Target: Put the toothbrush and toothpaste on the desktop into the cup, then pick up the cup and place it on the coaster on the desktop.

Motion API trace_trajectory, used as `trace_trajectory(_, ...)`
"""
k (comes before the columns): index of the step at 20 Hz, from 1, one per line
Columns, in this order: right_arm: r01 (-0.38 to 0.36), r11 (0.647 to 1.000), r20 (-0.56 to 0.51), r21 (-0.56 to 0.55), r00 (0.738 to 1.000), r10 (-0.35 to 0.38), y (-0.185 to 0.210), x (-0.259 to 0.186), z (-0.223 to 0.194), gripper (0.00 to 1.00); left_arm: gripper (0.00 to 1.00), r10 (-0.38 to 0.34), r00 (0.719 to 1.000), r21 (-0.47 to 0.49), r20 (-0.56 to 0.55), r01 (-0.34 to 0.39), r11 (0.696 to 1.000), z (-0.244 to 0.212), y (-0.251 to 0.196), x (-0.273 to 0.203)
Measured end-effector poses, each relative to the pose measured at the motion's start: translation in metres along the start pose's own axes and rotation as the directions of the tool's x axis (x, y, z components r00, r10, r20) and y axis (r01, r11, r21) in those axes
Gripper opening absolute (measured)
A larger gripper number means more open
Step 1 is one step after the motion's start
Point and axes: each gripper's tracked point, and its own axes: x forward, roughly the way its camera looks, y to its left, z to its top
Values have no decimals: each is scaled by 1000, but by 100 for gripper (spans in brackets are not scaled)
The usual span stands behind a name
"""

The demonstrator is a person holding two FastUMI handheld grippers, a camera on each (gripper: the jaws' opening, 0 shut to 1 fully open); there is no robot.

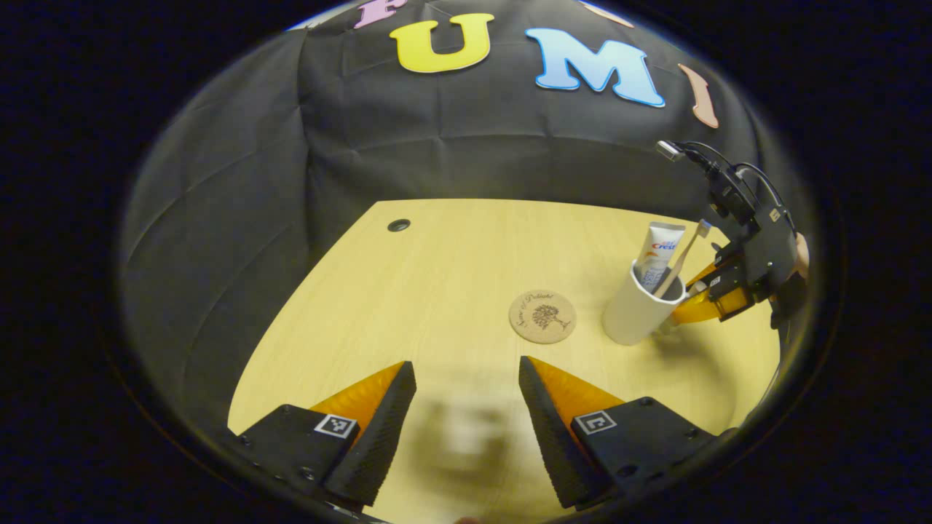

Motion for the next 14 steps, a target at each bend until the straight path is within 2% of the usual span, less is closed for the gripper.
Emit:
trace_trajectory(3, -22, 999, 1, -24, 1000, 23, -1, 4, 1, 48, 93, 17, 1000, -15, -14, -17, 1000, -5, 5, -2)
trace_trajectory(4, -18, 1000, 7, -20, 1000, 18, -2, 0, 0, 36, 93, 19, 1000, -20, -17, -19, 1000, -6, 6, -1)
trace_trajectory(5, -24, 1000, 8, -13, 1000, 24, -3, 4, 0, 29, 93, 20, 1000, -24, -18, -21, 999, -6, 4, -2)
trace_trajectory(7, -16, 1000, 27, -8, 1000, 16, -5, 4, 3, 24, 93, 20, 1000, -26, -18, -21, 999, -8, 3, -3)
trace_trajectory(9, -16, 1000, 43, 3, 999, 16, -3, 3, 3, 24, 94, 21, 1000, -23, -14, -21, 1000, -7, 2, -3)
trace_trajectory(11, -14, 999, 68, 32, 998, 12, -4, 3, 4, 18, 93, 21, 1000, -22, -10, -21, 1000, -8, 1, -5)
trace_trajectory(14, -14, 999, 97, 52, 995, 9, 1, 8, 5, 18, 93, 24, 1000, -25, -16, -25, 999, -8, 3, -5)
